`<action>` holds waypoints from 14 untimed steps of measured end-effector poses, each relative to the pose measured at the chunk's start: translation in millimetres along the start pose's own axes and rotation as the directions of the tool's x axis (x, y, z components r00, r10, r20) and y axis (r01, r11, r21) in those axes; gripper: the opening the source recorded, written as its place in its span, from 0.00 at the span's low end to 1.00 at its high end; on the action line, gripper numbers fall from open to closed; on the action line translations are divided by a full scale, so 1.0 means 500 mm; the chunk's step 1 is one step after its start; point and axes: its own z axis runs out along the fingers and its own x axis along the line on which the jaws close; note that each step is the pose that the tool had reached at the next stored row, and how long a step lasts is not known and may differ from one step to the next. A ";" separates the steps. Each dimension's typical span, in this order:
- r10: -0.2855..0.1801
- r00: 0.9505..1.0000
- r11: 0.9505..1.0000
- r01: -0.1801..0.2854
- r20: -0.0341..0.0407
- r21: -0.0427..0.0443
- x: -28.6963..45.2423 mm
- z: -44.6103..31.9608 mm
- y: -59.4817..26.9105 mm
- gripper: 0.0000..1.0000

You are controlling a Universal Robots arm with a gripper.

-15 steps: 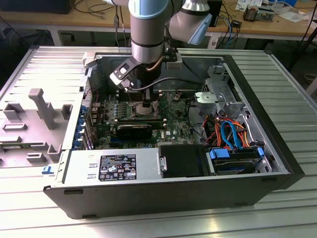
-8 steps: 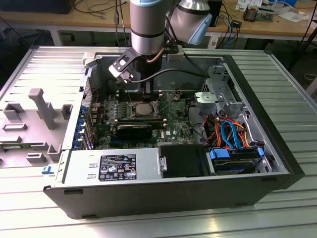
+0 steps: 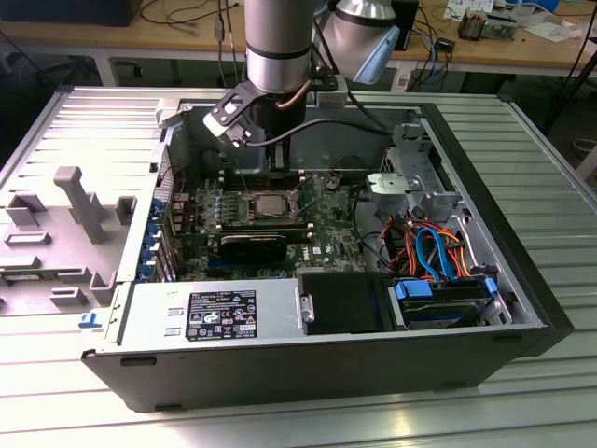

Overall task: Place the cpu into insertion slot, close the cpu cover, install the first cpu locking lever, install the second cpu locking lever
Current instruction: 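Place the cpu into insertion slot, then close the cpu cover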

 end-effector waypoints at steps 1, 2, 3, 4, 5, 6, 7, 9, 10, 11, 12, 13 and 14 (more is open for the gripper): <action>0.000 1.000 1.000 0.000 0.000 0.000 0.000 -0.005 0.000 0.11; 0.000 1.000 1.000 0.000 0.000 0.000 0.000 -0.009 0.000 0.11; 0.000 1.000 1.000 0.000 0.000 0.000 0.000 -0.011 0.000 0.11; 0.000 1.000 1.000 0.000 0.000 0.000 0.000 -0.011 0.000 0.11; 0.000 1.000 1.000 0.000 0.000 0.000 0.000 -0.012 0.000 0.11; 0.000 1.000 1.000 0.000 0.000 0.000 0.000 -0.012 0.000 0.11; 0.000 1.000 1.000 0.000 0.000 0.000 0.000 -0.012 0.000 0.11; 0.000 1.000 1.000 0.000 0.000 0.000 0.000 -0.012 0.000 0.11; 0.000 1.000 1.000 0.000 0.000 0.000 0.000 -0.012 0.000 0.11; 0.000 1.000 1.000 0.000 0.000 0.000 0.000 -0.013 0.000 0.11; 0.000 1.000 1.000 0.000 0.000 0.000 0.000 -0.013 0.000 0.11; 0.000 1.000 1.000 0.000 0.000 0.000 0.000 -0.013 0.000 0.11; 0.000 1.000 1.000 0.000 0.000 0.000 0.000 -0.013 0.000 0.11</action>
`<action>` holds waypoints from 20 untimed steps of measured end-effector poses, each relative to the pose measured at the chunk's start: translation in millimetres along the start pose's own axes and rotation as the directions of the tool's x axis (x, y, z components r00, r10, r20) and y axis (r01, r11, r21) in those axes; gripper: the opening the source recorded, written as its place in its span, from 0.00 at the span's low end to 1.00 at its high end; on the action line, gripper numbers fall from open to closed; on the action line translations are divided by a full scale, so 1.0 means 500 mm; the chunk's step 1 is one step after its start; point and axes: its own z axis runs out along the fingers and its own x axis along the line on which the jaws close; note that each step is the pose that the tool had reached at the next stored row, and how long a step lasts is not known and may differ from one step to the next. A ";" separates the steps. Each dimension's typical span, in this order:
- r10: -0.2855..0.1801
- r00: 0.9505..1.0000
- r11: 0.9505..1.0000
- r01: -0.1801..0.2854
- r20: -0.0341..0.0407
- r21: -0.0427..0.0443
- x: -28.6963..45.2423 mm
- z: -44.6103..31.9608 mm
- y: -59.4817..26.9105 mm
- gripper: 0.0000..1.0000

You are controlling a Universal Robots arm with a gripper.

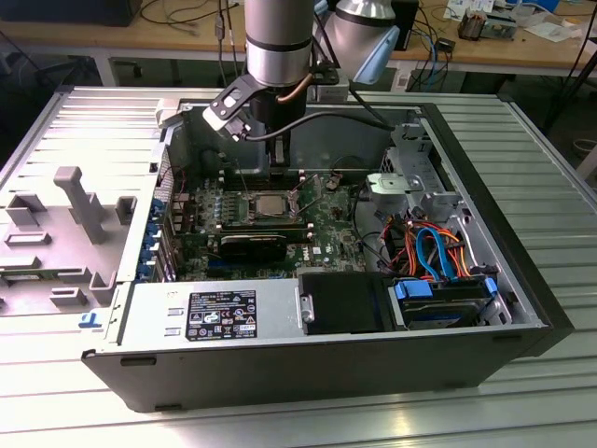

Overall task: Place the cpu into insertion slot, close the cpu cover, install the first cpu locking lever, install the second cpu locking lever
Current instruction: 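Close the cpu cover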

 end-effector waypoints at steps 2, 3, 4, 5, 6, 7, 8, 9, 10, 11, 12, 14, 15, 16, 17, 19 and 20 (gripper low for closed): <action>0.000 1.000 1.000 0.000 0.000 0.000 0.000 0.000 0.000 0.11; 0.000 1.000 1.000 0.000 0.000 0.000 0.000 0.000 0.001 0.11; 0.000 1.000 1.000 0.000 0.000 0.000 0.000 0.000 0.003 0.11; 0.000 1.000 1.000 0.000 0.000 0.000 -0.001 0.000 0.007 0.11; 0.000 1.000 1.000 0.000 0.000 0.000 -0.001 0.000 0.014 0.11; 0.000 1.000 1.000 0.000 0.001 0.001 -0.001 0.000 0.024 0.11; 0.000 1.000 1.000 0.000 0.001 0.002 -0.001 0.000 0.031 0.11; 0.000 1.000 1.000 0.000 0.001 0.003 -0.001 0.000 0.042 0.11; 0.000 1.000 1.000 0.000 0.002 0.004 -0.002 0.001 0.056 0.11; 0.000 1.000 1.000 0.000 0.002 0.005 -0.002 0.001 0.067 0.11; 0.000 1.000 1.000 0.000 0.002 0.006 -0.002 0.001 0.077 0.11; 0.000 1.000 1.000 0.000 0.002 0.008 -0.003 0.001 0.091 0.11; 0.000 1.000 1.000 0.000 0.002 0.010 -0.003 0.001 0.109 0.11; 0.000 1.000 1.000 0.000 0.002 0.011 -0.003 0.002 0.120 0.11; 0.000 1.000 1.000 0.000 0.002 0.012 -0.003 0.002 0.130 0.11; 0.000 1.000 1.000 0.000 0.002 0.014 -0.003 0.002 0.150 0.11; 0.000 1.000 1.000 0.000 0.002 0.015 -0.003 0.003 0.156 0.11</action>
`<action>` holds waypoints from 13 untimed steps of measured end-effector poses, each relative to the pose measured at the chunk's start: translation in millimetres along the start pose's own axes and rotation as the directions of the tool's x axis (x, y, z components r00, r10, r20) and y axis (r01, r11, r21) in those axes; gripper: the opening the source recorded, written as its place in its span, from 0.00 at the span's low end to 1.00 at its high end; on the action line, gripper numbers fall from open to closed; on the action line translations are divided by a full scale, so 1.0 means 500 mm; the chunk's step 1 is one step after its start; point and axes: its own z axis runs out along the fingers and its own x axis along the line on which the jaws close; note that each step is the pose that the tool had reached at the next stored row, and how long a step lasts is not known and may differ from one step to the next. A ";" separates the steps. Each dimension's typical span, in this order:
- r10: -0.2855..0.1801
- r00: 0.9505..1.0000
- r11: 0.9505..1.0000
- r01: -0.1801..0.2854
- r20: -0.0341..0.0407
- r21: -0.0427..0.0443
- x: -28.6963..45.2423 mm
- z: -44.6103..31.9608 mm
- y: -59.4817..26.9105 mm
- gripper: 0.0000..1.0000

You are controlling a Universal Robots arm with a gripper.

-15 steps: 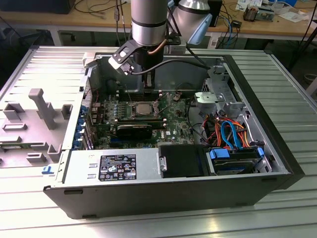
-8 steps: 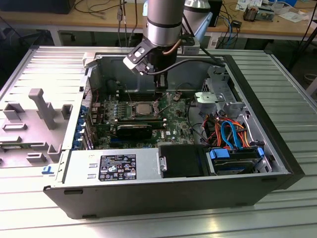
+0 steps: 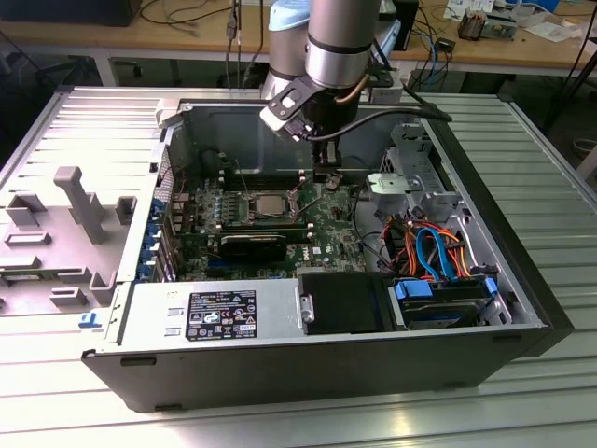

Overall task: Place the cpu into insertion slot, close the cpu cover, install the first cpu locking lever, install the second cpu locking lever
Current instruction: 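Close the cpu cover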

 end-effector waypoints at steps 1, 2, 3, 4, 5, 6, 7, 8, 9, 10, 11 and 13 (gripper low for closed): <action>0.000 1.000 1.000 0.000 0.000 0.001 0.000 0.001 0.009 0.11; 0.000 1.000 1.000 0.000 0.000 0.003 0.000 0.001 0.017 0.11; 0.000 1.000 1.000 0.000 0.000 0.004 0.000 0.003 0.024 0.11; -0.001 1.000 1.000 0.001 0.000 0.005 0.000 0.004 0.031 0.11; -0.001 1.000 1.000 0.001 0.000 0.006 0.000 0.005 0.039 0.11; -0.002 1.000 1.000 0.002 0.000 0.007 0.000 0.006 0.046 0.11; -0.002 1.000 1.000 0.002 0.000 0.008 0.001 0.008 0.049 0.11; -0.002 1.000 1.000 0.002 0.000 0.008 0.003 0.013 0.049 0.11; -0.002 1.000 1.000 0.002 0.000 0.008 0.004 0.016 0.049 0.11; -0.003 1.000 1.000 0.003 0.000 0.008 0.005 0.019 0.050 0.11; -0.003 1.000 1.000 0.003 -0.001 0.008 0.006 0.023 0.050 0.11; -0.005 1.000 1.000 0.005 -0.003 0.008 0.008 0.031 0.045 0.11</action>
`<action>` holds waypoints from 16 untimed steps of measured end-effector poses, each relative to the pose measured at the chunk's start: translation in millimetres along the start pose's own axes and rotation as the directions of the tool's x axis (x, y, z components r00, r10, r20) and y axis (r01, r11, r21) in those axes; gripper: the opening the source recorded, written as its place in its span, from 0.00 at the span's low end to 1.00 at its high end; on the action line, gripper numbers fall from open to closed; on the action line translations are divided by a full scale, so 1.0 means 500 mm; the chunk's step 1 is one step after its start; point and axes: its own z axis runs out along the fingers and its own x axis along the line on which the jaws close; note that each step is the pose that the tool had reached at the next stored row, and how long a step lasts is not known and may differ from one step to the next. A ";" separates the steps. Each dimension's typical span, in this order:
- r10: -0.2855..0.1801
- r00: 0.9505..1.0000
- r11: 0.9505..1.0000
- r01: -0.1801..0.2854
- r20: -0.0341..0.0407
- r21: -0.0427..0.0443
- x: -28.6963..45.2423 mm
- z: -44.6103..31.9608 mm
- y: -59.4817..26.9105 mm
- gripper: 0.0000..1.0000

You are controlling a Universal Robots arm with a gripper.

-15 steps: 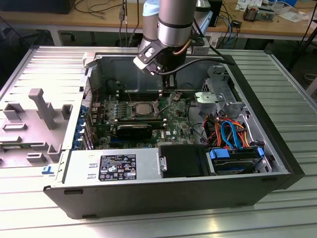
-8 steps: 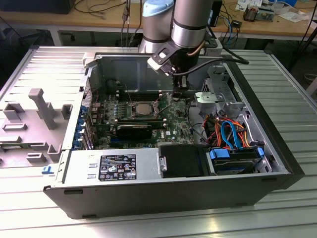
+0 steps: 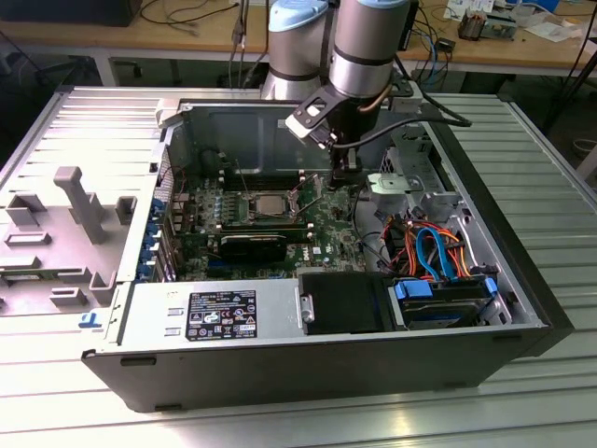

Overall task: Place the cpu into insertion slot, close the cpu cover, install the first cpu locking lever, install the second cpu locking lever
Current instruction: 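Close the cpu cover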

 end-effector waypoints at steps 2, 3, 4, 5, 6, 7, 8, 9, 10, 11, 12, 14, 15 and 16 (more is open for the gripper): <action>-0.001 1.000 1.000 0.001 -0.002 0.000 0.003 0.005 -0.012 0.11; -0.001 1.000 1.000 0.001 -0.002 0.000 0.003 0.006 -0.014 0.11; -0.001 1.000 1.000 0.001 -0.003 0.000 0.003 0.007 -0.016 0.11; -0.001 1.000 1.000 0.001 -0.004 0.000 0.003 0.008 -0.018 0.11; -0.001 1.000 1.000 0.001 -0.004 0.000 0.003 0.008 -0.021 0.11; -0.002 1.000 1.000 0.002 -0.006 0.000 0.004 0.008 -0.022 0.11; -0.002 1.000 1.000 0.002 -0.007 0.000 0.004 0.009 -0.023 0.11; -0.002 1.000 1.000 0.002 -0.010 0.000 0.004 0.010 -0.025 0.11; -0.002 1.000 1.000 0.002 -0.010 0.000 0.004 0.010 -0.028 0.11; -0.002 1.000 1.000 0.002 -0.011 0.000 0.004 0.010 -0.039 0.11; -0.002 1.000 1.000 0.002 -0.011 0.000 0.004 0.011 -0.043 0.11; -0.005 1.000 1.000 0.005 -0.011 0.000 0.005 0.013 -0.078 0.11; -0.005 1.000 1.000 0.005 -0.011 0.000 0.005 0.014 -0.100 0.11; -0.005 1.000 1.000 0.005 -0.011 0.000 0.005 0.014 -0.103 0.11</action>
